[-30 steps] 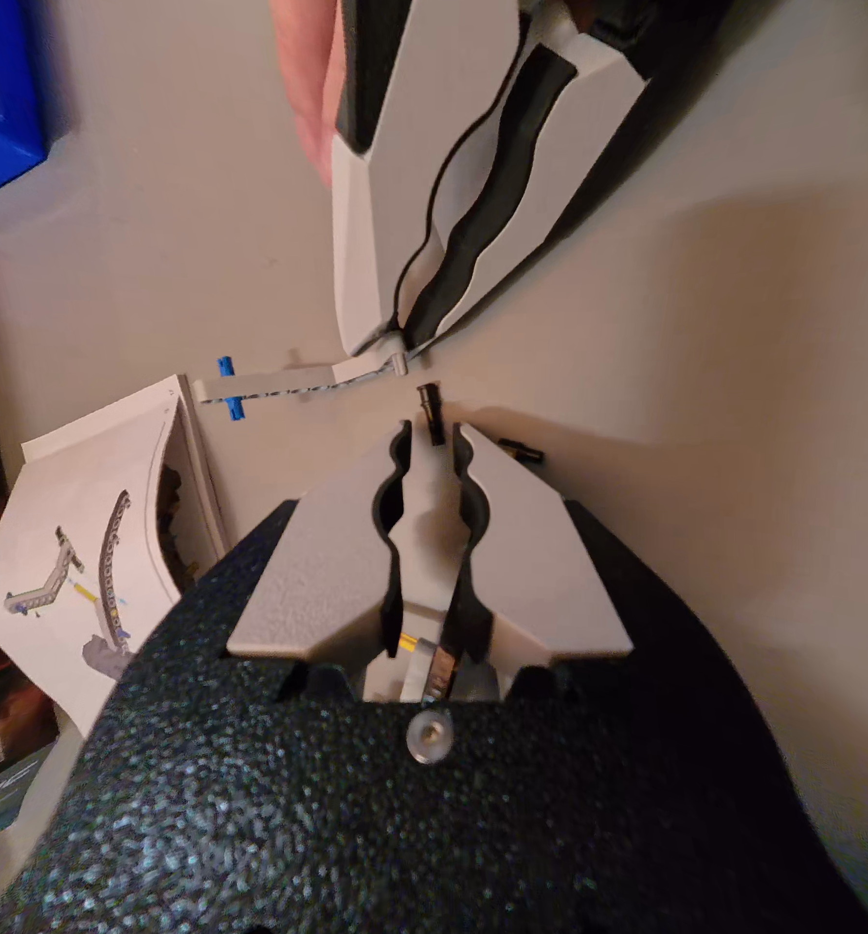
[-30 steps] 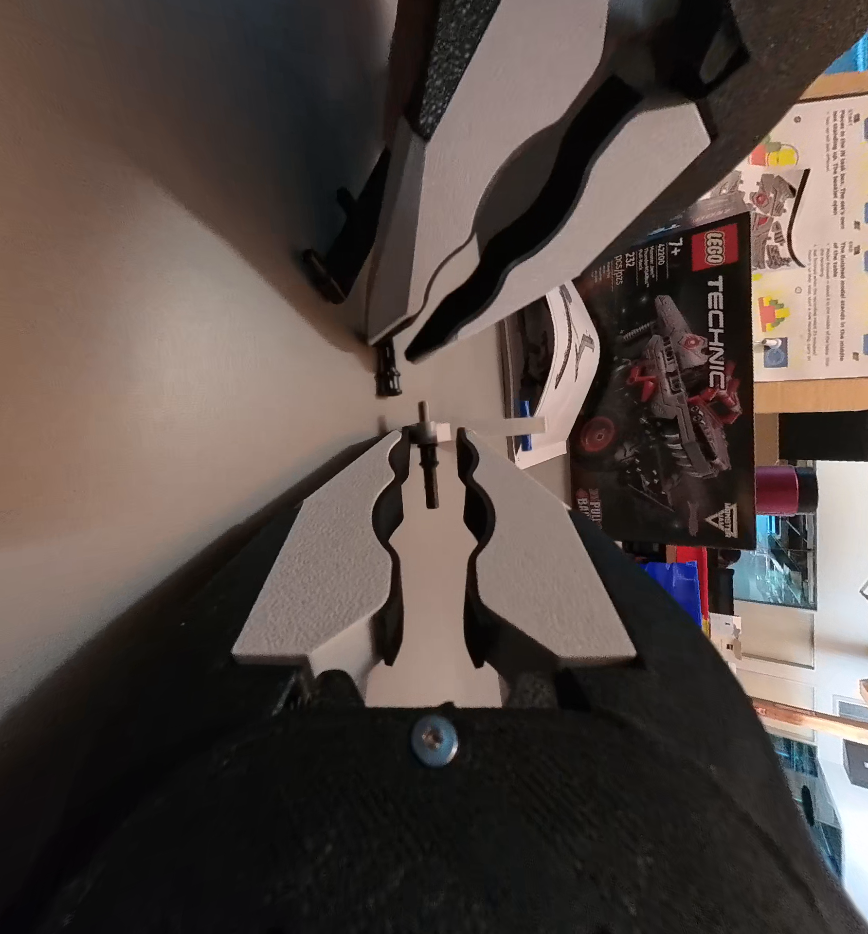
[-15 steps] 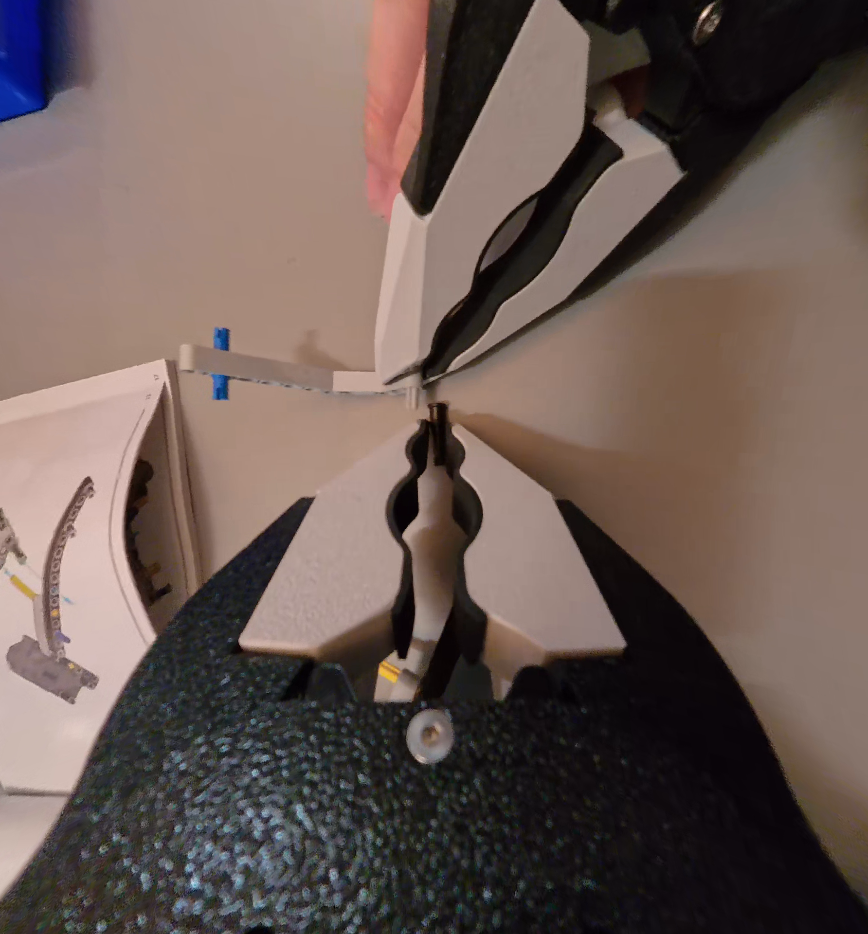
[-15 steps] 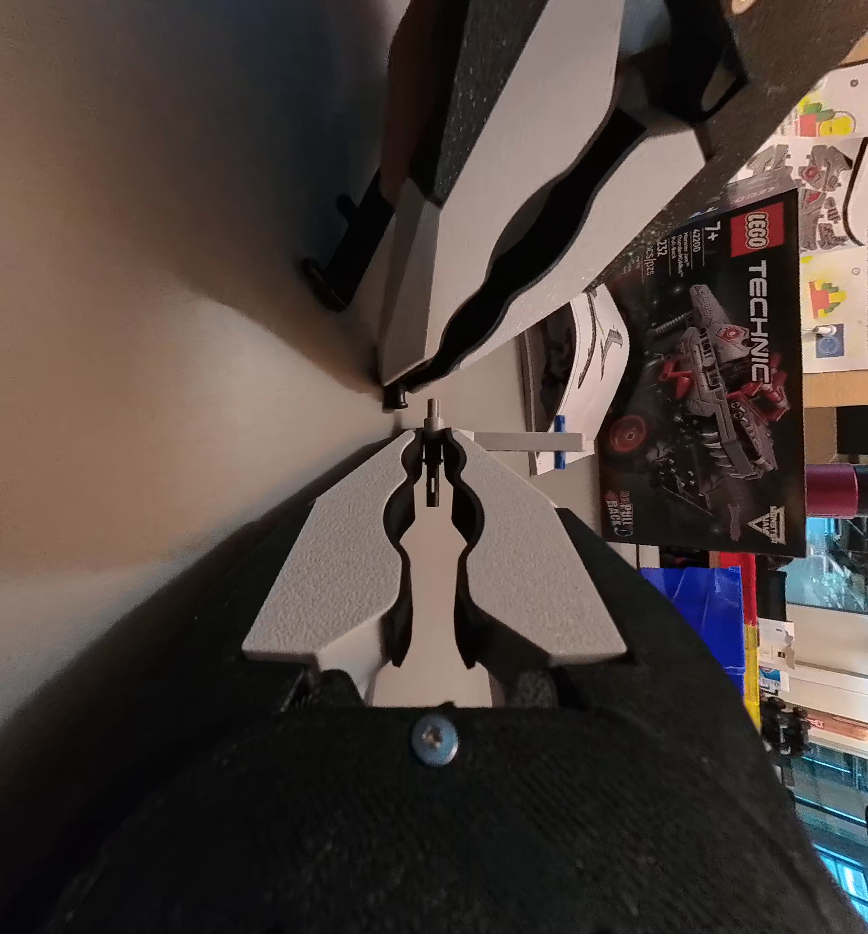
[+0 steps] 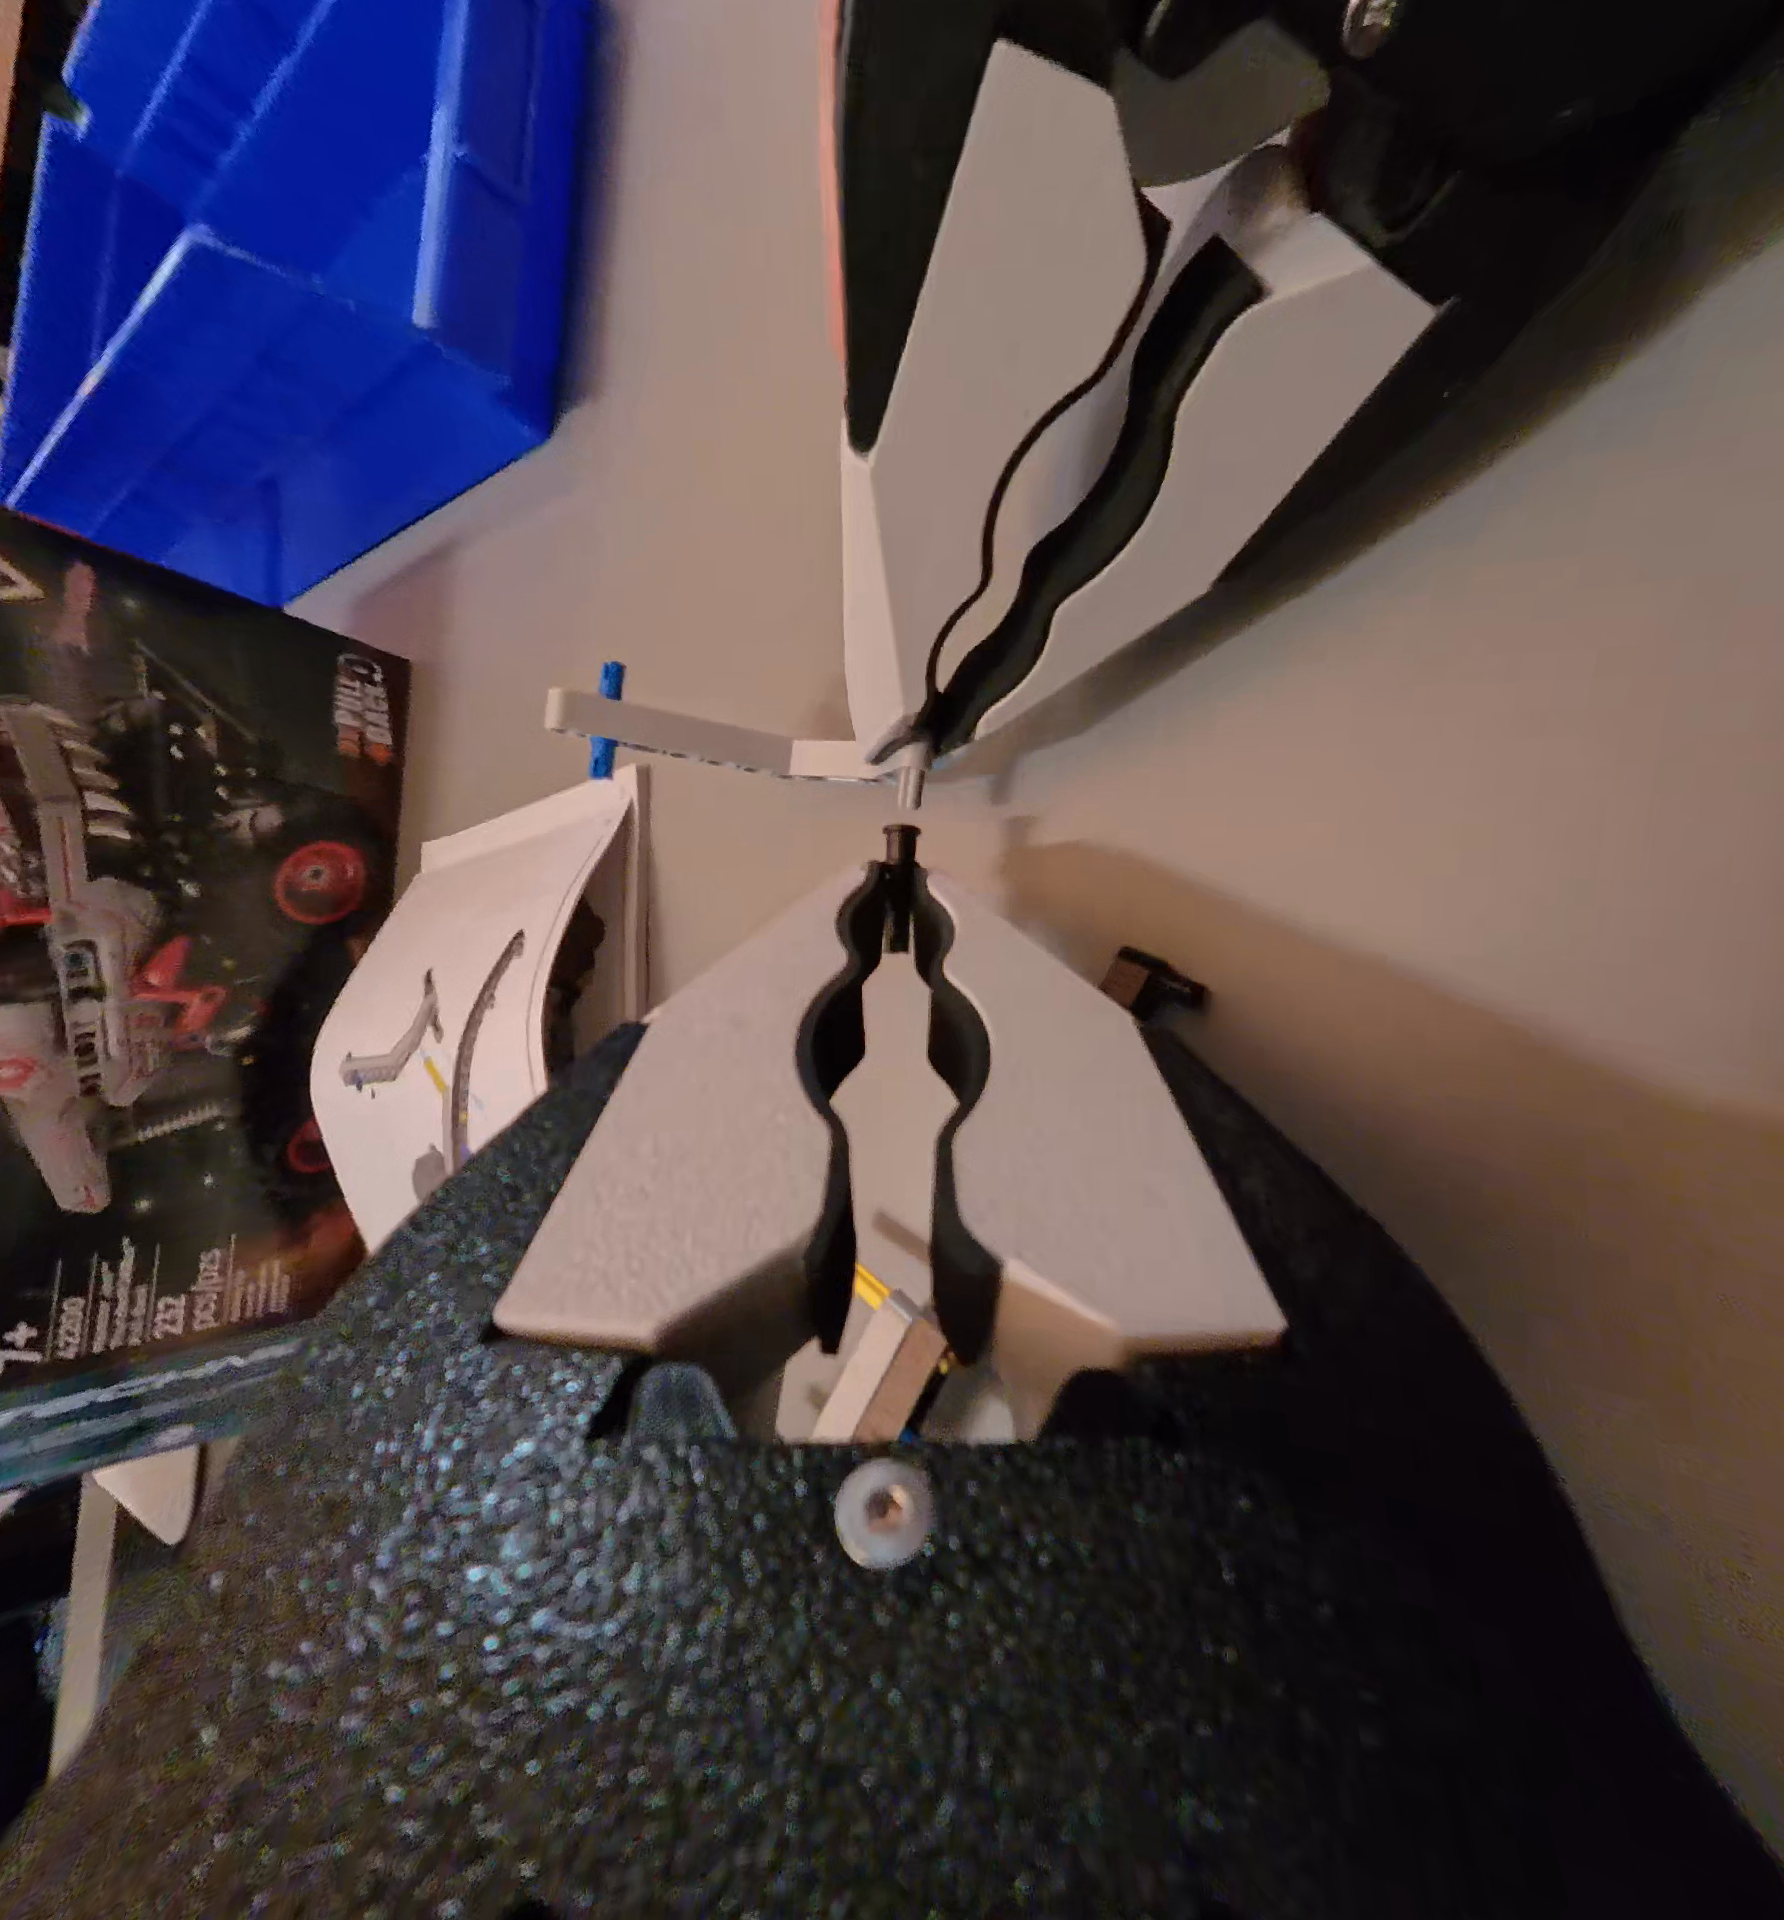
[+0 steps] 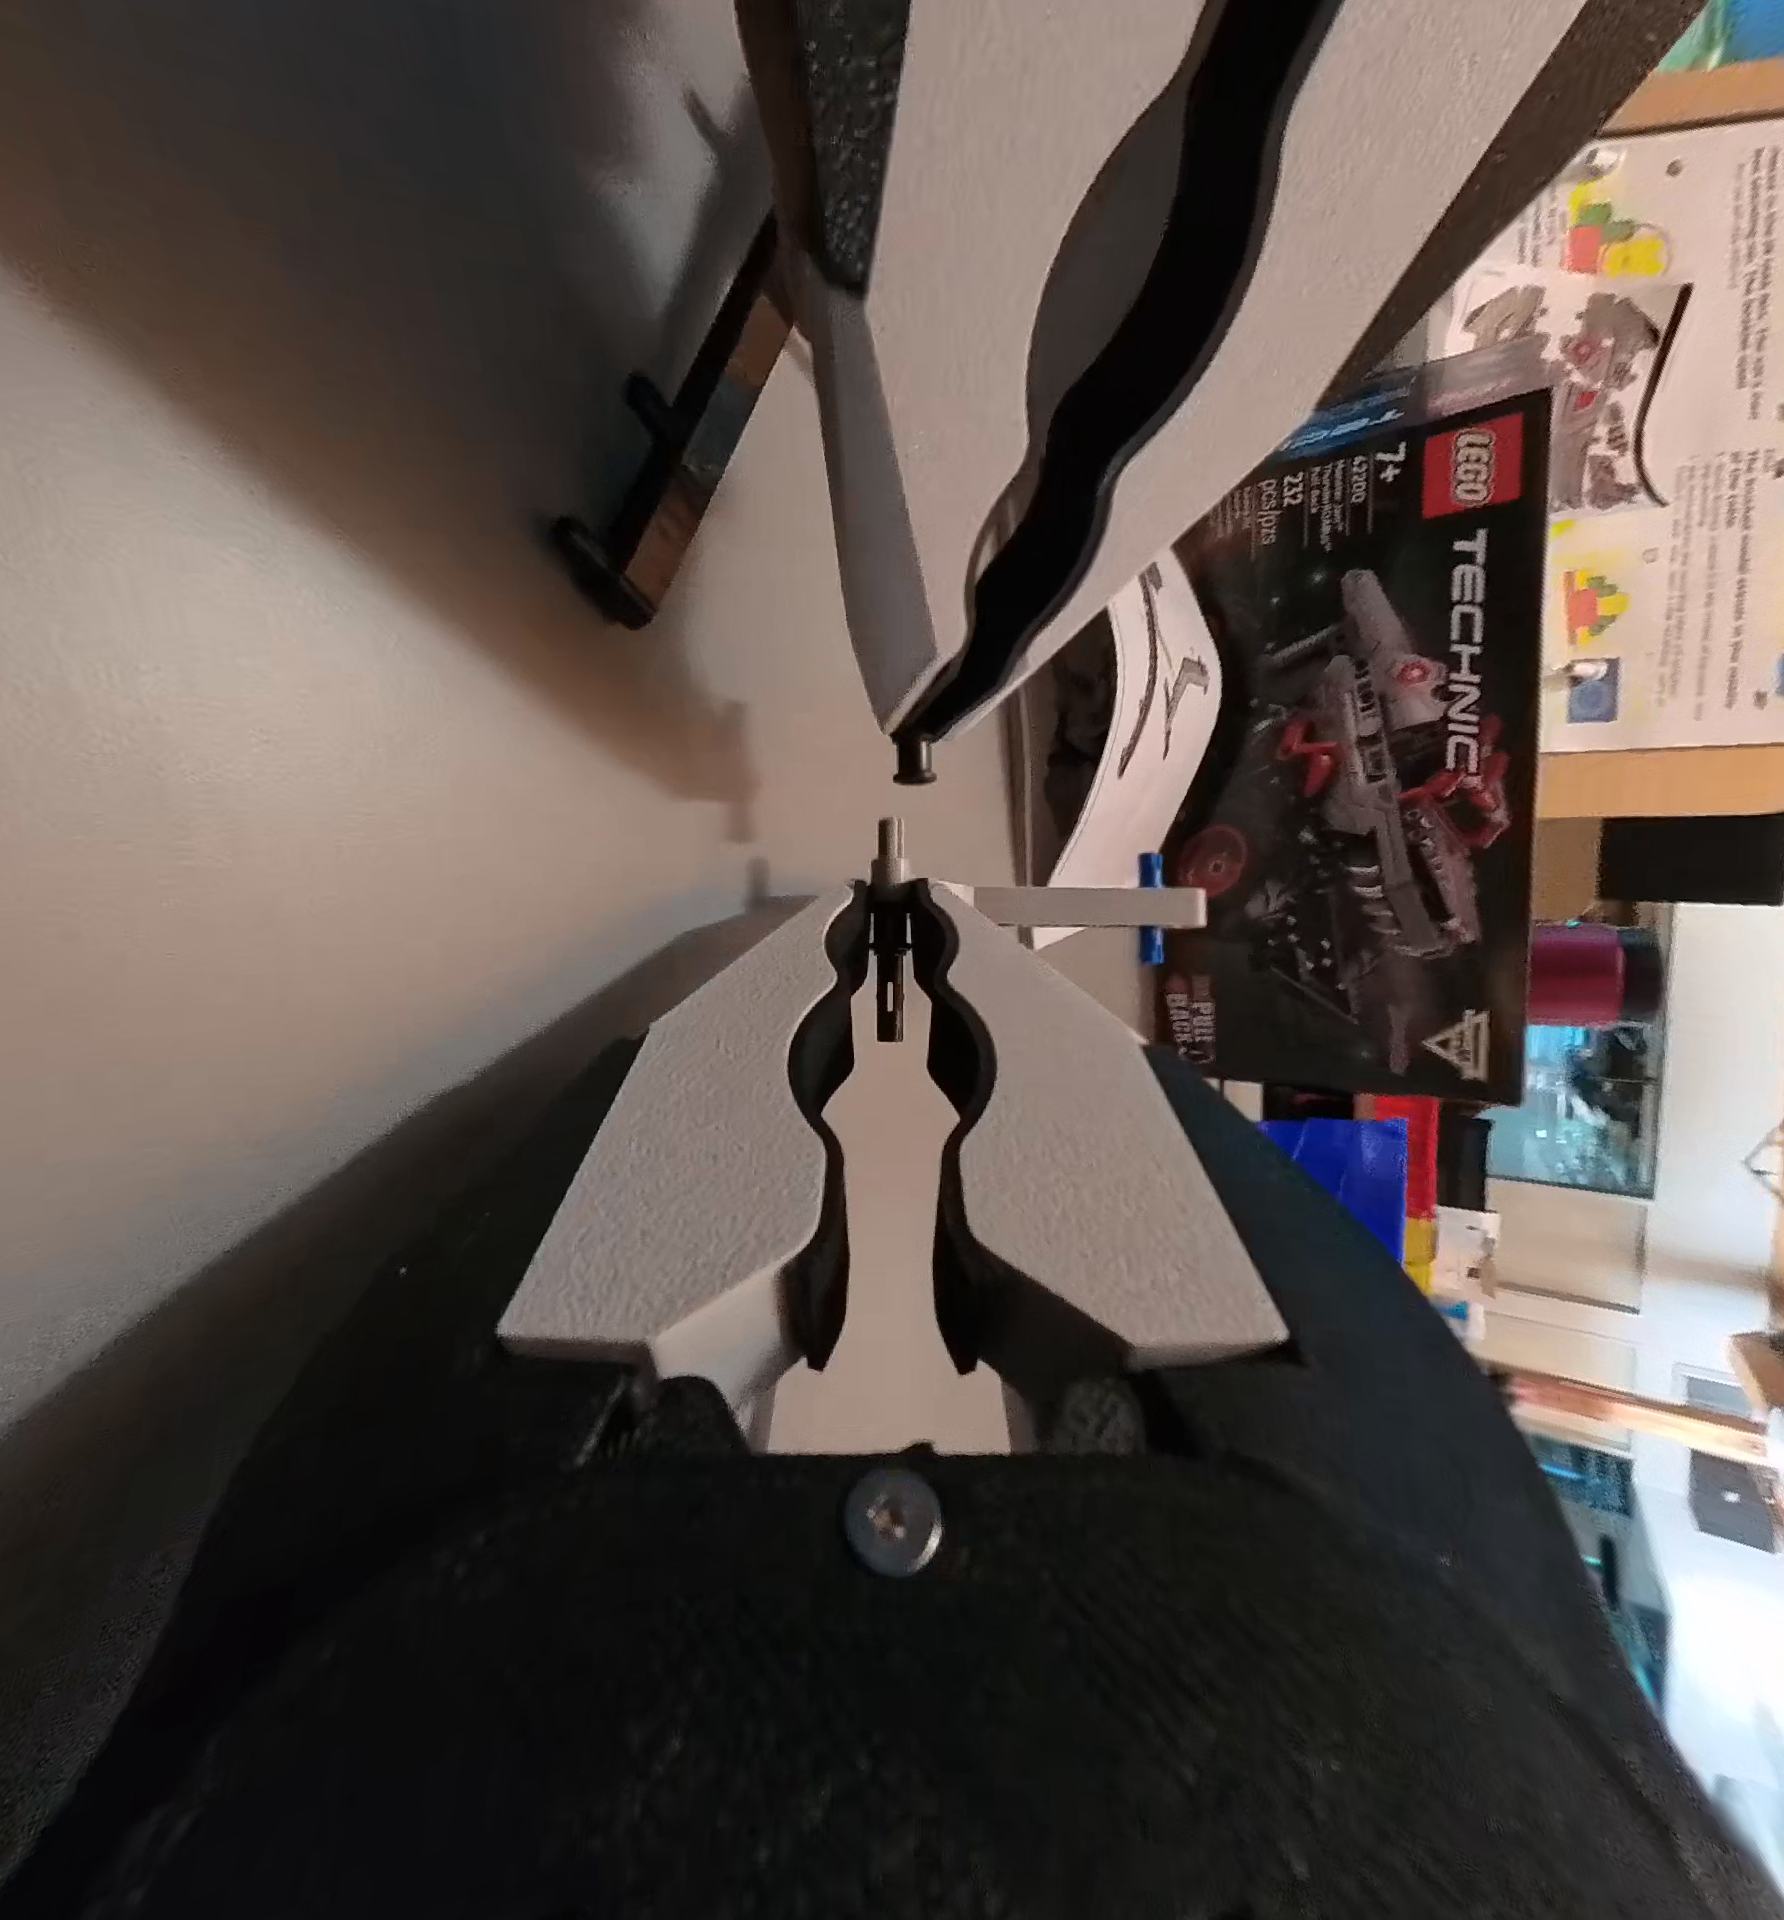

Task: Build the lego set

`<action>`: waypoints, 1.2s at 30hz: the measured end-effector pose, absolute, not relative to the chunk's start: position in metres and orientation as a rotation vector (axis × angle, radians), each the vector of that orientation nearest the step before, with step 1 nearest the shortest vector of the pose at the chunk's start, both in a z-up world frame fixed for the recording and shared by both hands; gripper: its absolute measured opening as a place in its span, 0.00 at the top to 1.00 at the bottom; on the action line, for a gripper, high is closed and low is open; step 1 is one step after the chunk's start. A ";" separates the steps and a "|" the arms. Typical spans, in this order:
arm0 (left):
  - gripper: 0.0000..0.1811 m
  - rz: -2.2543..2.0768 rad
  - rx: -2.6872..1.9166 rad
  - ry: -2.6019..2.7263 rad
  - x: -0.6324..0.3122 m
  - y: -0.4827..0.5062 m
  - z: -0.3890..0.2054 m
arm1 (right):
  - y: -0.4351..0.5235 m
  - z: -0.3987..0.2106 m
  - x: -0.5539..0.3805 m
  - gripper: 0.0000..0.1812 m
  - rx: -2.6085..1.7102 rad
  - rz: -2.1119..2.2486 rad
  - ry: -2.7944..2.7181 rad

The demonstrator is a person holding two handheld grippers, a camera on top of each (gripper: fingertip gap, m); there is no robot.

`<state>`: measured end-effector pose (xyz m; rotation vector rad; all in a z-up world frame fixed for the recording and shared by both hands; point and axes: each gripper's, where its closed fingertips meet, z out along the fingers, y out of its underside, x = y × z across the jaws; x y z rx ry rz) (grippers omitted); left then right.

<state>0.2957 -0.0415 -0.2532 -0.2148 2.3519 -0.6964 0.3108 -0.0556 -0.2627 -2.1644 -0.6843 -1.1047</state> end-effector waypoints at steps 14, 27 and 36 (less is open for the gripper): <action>0.99 -0.587 -0.274 2.164 0.261 -0.030 -0.255 | -0.045 -0.245 0.285 0.97 -2.043 -1.271 -0.920; 0.99 -0.634 -0.314 2.102 0.261 -0.022 -0.247 | -0.031 -0.249 0.273 0.97 -2.060 -1.147 -0.904; 0.99 -0.708 -0.295 2.126 0.259 -0.022 -0.249 | -0.029 -0.253 0.269 0.97 -2.074 -1.043 -0.909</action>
